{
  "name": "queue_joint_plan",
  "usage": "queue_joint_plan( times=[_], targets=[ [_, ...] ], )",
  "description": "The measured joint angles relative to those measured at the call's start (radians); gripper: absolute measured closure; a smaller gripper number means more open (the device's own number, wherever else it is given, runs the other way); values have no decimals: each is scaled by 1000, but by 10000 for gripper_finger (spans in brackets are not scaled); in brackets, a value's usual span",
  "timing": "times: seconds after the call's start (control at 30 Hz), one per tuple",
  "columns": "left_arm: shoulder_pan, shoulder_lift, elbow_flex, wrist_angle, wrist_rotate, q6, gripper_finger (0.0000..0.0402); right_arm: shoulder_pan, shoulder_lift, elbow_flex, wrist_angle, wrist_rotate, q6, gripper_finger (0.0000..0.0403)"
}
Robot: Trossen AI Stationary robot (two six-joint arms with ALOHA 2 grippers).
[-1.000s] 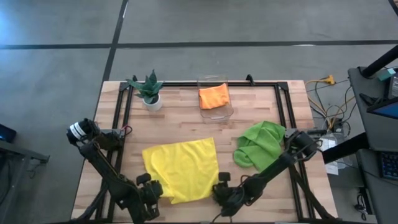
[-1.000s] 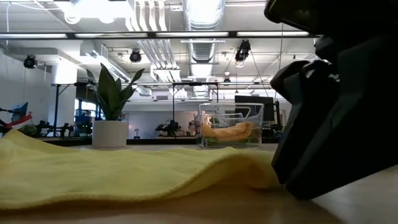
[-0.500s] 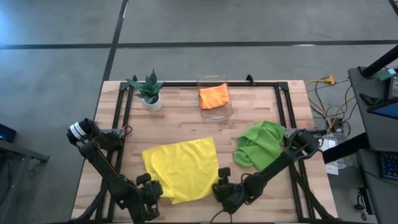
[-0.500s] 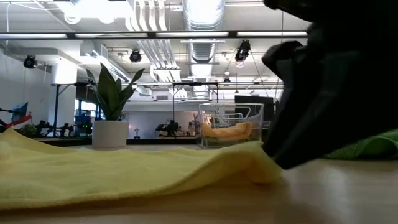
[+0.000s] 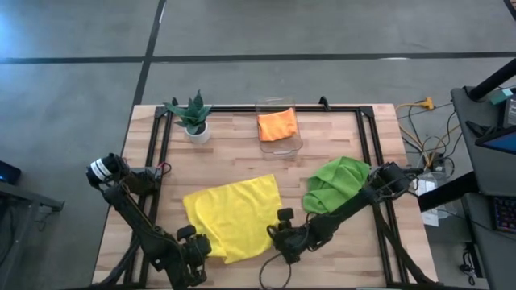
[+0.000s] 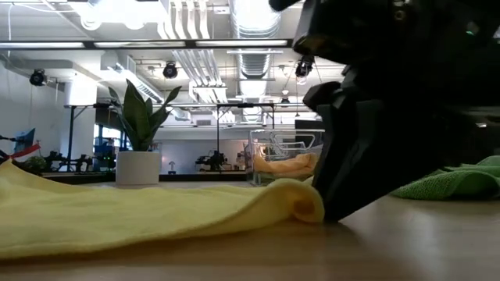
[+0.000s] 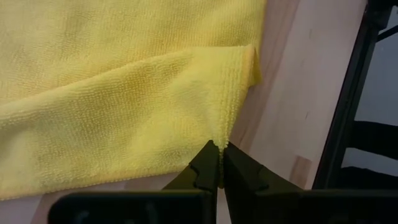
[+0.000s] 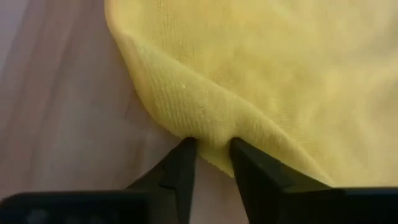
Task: Fold microfiber towels
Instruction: Fold the yellow towel
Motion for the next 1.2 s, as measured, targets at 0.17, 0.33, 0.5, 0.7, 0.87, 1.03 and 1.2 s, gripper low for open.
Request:
queue_joint_plan(
  times=[0.17,0.33,0.5,0.7,0.87,1.03,1.2],
  targets=[
    [-10,0,0,-2,1,0,402,-16,-19,-1,-35,-66,18,380],
    [-49,0,0,-2,2,0,402,-17,-86,-11,-154,-85,69,392],
    [-85,0,0,-2,-1,0,402,1,-178,-31,-225,-167,171,394],
    [-90,-6,1,1,-5,8,401,36,-250,-44,-222,-331,317,394],
    [-91,-38,0,1,-49,52,401,53,-306,-35,-221,-414,379,394],
    [-87,-86,-15,-44,-136,54,401,17,-374,-31,-230,-419,379,394],
    [-63,-158,-76,-57,-178,51,401,-55,-415,-32,-303,-415,371,394]
  ],
)
